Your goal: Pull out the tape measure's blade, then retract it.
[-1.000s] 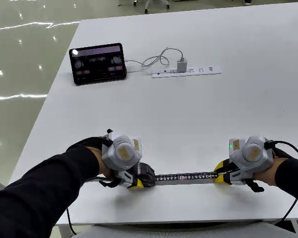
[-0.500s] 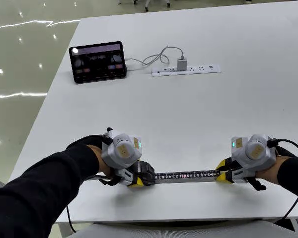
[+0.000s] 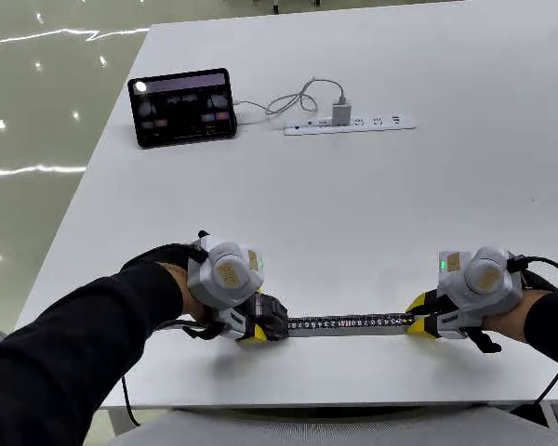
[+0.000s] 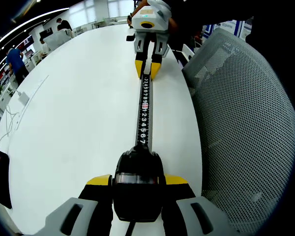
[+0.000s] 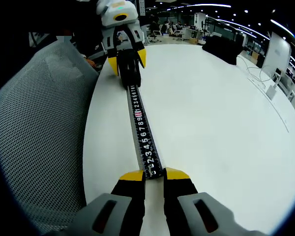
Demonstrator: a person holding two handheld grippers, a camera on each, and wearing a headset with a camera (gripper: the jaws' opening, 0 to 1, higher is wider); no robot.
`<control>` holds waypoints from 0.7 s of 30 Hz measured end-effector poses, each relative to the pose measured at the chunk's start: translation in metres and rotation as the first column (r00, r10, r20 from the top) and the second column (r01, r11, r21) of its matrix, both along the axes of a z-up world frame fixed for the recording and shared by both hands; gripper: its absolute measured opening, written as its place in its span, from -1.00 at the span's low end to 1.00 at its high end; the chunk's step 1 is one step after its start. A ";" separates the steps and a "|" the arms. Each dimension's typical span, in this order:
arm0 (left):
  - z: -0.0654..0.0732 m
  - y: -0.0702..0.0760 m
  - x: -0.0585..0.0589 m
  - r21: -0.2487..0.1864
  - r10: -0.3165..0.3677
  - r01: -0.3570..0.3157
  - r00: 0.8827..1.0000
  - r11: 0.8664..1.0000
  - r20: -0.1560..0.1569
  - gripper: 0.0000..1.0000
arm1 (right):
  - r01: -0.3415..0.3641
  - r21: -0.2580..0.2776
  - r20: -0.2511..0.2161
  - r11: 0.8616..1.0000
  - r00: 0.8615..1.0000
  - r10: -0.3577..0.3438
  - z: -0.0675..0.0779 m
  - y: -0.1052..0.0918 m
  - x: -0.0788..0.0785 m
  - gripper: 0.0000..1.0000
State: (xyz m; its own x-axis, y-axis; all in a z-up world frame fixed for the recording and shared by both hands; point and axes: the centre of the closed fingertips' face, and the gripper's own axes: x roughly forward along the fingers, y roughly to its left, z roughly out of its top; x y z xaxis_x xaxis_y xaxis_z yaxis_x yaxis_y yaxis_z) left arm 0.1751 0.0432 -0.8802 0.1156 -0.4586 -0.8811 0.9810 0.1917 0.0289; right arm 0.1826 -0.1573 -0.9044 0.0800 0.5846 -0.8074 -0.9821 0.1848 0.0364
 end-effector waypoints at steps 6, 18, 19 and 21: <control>0.000 0.000 0.000 -0.004 0.002 -0.002 1.000 1.000 -0.001 -0.32 | 0.004 0.002 -0.002 1.000 1.000 -0.004 0.000 -0.002 0.000 -0.83; 0.000 -0.001 0.000 -0.006 0.005 -0.005 1.000 1.000 -0.001 -0.32 | 0.004 -0.011 -0.004 1.000 1.000 -0.004 -0.001 -0.006 0.000 -0.84; 0.000 -0.001 0.000 -0.006 0.006 -0.006 1.000 1.000 -0.002 -0.32 | 0.006 -0.012 -0.004 1.000 1.000 -0.006 -0.001 -0.007 0.000 -0.83; 0.000 -0.001 0.000 -0.007 0.006 -0.006 1.000 1.000 -0.002 -0.32 | 0.006 -0.012 -0.002 1.000 1.000 -0.006 -0.001 -0.008 0.000 -0.84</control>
